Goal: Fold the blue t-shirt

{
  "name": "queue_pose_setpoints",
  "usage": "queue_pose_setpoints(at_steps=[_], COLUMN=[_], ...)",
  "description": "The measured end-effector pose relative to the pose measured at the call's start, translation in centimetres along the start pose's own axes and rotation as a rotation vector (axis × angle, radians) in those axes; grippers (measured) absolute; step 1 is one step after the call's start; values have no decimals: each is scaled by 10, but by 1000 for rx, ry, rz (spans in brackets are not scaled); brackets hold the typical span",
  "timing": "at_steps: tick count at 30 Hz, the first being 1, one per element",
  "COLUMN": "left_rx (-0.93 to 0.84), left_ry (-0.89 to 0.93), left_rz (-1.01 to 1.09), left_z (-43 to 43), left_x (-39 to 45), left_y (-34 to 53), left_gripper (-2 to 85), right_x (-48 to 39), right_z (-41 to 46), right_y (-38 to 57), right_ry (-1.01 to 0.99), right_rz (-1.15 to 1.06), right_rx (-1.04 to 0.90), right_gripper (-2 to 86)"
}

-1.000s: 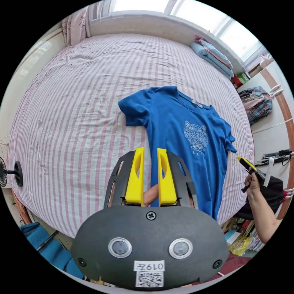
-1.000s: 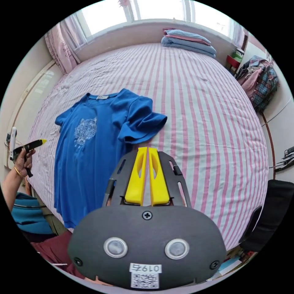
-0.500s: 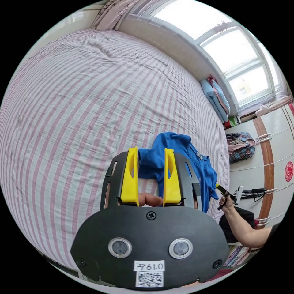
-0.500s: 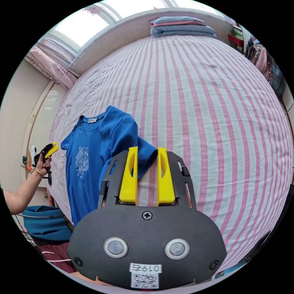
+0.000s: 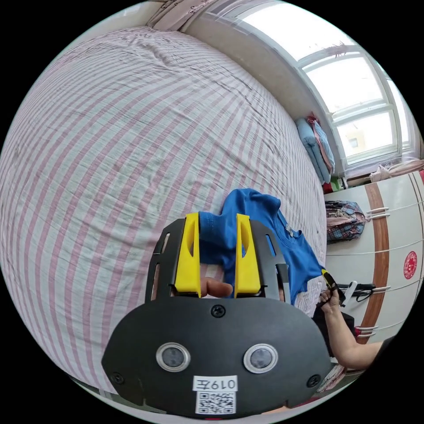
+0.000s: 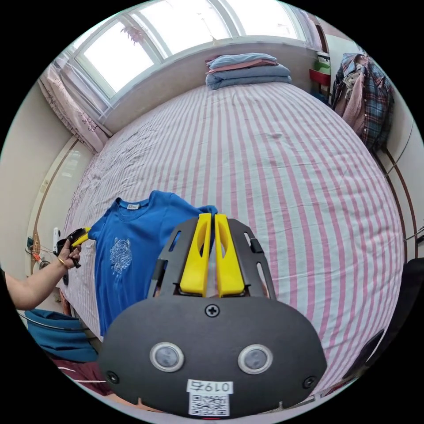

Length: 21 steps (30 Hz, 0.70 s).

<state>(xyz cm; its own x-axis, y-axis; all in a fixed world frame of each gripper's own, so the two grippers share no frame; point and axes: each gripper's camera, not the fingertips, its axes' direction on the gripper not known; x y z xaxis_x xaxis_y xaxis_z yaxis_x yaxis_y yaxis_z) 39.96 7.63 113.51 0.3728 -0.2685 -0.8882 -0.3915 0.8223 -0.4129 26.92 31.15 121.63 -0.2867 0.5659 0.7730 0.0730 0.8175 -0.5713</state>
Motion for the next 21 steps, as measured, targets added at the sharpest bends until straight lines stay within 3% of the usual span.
queue_pose_setpoints(at_steps=[6, 11, 16, 19, 21], left_rx=[-73, -59, -41, -146, -208], left_ry=[-4, -160, -176, -181, -190], left_rz=[91, 182, 214, 252, 222], left_z=[17, 20, 20, 40, 52], left_x=[4, 16, 24, 26, 20], left_y=[-6, -10, -6, -3, -3], left_gripper=[26, 15, 20, 32, 44], right_x=[9, -4, 1, 1, -1], right_z=[21, 51, 41, 60, 90], right_y=[-26, -45, -58, -63, -67], right_ry=[69, 147, 225, 252, 195], right_rz=[-46, -89, 1, -30, -61], right_rx=[-67, -121, -18, -100, -278], right_gripper=[-8, -9, -8, -2, 10])
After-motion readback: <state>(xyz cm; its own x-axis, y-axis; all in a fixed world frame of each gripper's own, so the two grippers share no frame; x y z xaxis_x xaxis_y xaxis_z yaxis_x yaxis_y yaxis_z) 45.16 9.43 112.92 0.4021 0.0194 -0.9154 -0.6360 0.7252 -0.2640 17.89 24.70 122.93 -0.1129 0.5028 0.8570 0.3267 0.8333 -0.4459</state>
